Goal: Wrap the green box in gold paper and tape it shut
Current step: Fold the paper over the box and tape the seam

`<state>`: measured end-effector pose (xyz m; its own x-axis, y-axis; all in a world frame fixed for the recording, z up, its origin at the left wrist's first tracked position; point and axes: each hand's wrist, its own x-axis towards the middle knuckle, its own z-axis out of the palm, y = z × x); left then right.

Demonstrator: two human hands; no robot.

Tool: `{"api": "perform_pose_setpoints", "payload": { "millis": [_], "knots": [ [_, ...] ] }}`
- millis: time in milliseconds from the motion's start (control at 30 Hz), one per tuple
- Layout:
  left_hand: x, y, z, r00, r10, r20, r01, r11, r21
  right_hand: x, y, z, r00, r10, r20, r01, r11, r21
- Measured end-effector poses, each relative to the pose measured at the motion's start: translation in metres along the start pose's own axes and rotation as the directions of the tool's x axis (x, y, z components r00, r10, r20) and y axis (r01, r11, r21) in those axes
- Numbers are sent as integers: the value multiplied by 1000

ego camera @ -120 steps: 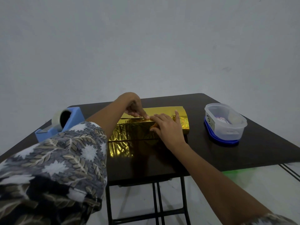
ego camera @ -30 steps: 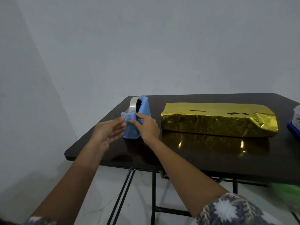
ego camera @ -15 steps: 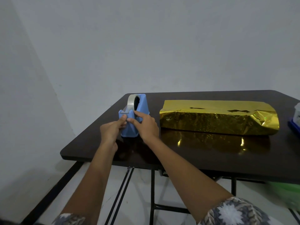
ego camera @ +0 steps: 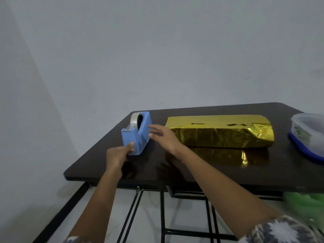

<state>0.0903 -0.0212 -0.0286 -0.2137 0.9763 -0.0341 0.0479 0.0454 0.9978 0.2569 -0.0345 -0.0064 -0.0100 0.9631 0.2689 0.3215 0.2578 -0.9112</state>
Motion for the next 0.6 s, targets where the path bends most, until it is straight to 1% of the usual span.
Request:
{"api": "perform_pose_setpoints", "payload": {
  "millis": [67,133,200,267,333,433,533,600],
  "knots": [
    [-23,-5,8,993,106,47,-106,994,11,-12,-5,-33,995,-22,-101,26,999,37],
    [-46,-2,23,960,215,179,-223,974,28,-25,-11,-70,980,5,-200,11,997,81],
    [-61,12,44,889,291,353,-320,947,27,-35,-13,-103,951,51,-306,-7,989,144],
    [-66,30,70,792,356,496,-428,903,36,-44,-14,-129,929,75,-363,-16,987,162],
    [-65,45,98,691,401,602,-525,850,36,-53,-13,-149,945,64,-320,-40,996,79],
    [-63,58,127,566,430,703,-666,742,82,-65,-10,-163,985,75,-155,-93,990,-107],
    [-63,66,142,514,422,747,-722,683,110,-70,-9,-169,991,104,-82,-115,984,-140],
    [-64,69,146,503,419,756,-732,671,116,-71,-8,-174,994,97,-59,-104,984,-145]
  ]
}}
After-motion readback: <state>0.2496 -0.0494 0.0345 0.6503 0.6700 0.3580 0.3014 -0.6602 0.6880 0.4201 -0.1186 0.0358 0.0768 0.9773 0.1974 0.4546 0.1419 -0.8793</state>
